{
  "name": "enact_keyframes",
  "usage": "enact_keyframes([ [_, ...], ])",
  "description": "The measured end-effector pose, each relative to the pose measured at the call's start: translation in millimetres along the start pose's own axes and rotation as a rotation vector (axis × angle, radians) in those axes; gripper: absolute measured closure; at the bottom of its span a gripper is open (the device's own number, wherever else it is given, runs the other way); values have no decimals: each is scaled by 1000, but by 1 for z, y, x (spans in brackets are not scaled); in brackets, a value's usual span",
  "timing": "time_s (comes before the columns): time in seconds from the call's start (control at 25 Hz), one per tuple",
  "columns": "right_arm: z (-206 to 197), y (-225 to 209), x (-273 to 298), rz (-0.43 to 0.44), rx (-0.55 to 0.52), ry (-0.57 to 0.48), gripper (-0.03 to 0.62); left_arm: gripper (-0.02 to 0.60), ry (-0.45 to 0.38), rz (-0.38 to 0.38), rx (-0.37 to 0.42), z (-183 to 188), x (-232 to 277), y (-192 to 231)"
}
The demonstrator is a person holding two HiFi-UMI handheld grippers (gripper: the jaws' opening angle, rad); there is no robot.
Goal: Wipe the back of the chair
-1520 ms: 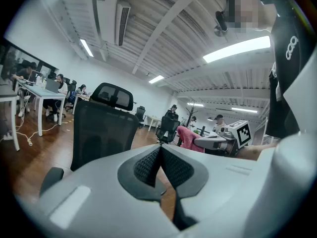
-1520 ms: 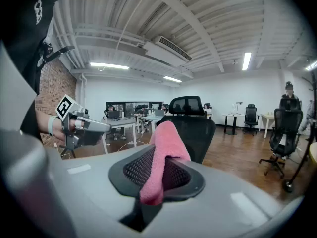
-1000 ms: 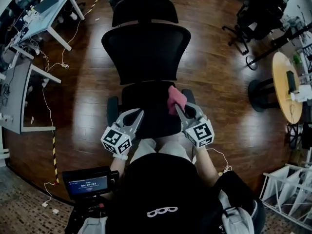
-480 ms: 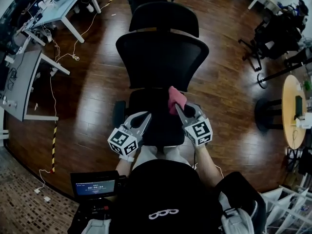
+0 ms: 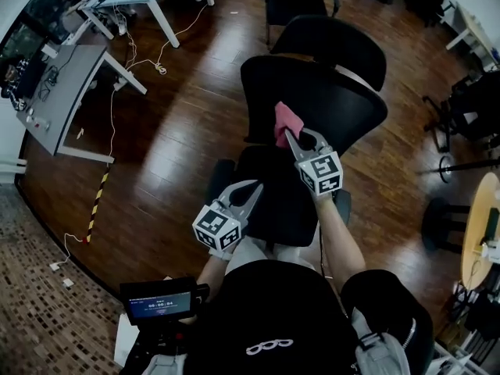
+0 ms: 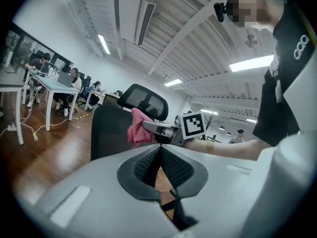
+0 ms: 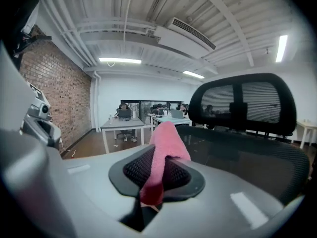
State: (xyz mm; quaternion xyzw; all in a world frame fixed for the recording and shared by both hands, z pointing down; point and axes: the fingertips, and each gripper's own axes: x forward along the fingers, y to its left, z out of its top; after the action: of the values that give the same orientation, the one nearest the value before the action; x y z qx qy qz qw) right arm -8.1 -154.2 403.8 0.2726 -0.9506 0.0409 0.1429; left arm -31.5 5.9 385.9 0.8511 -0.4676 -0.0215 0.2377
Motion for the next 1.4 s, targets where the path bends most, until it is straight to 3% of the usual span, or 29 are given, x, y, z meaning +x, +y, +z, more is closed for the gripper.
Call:
enact_keyframes([
  [0.28, 22, -9, 129, 43, -31, 21, 555, 591, 1, 26, -9, 12, 0, 40],
  [0.52, 27, -8, 208, 95, -9, 55, 554, 591, 19, -7, 3, 21, 5, 49],
  [0.64, 24, -20, 226, 58, 21, 66, 554, 591, 27, -10, 8, 24, 1, 53],
  [0.96, 15, -86, 199, -123, 105, 62, 554, 591, 51, -23, 6, 23, 8, 56],
  [1.4, -19, -184, 84, -353, 185, 49, 554, 591, 92, -144, 43, 16, 59, 6],
])
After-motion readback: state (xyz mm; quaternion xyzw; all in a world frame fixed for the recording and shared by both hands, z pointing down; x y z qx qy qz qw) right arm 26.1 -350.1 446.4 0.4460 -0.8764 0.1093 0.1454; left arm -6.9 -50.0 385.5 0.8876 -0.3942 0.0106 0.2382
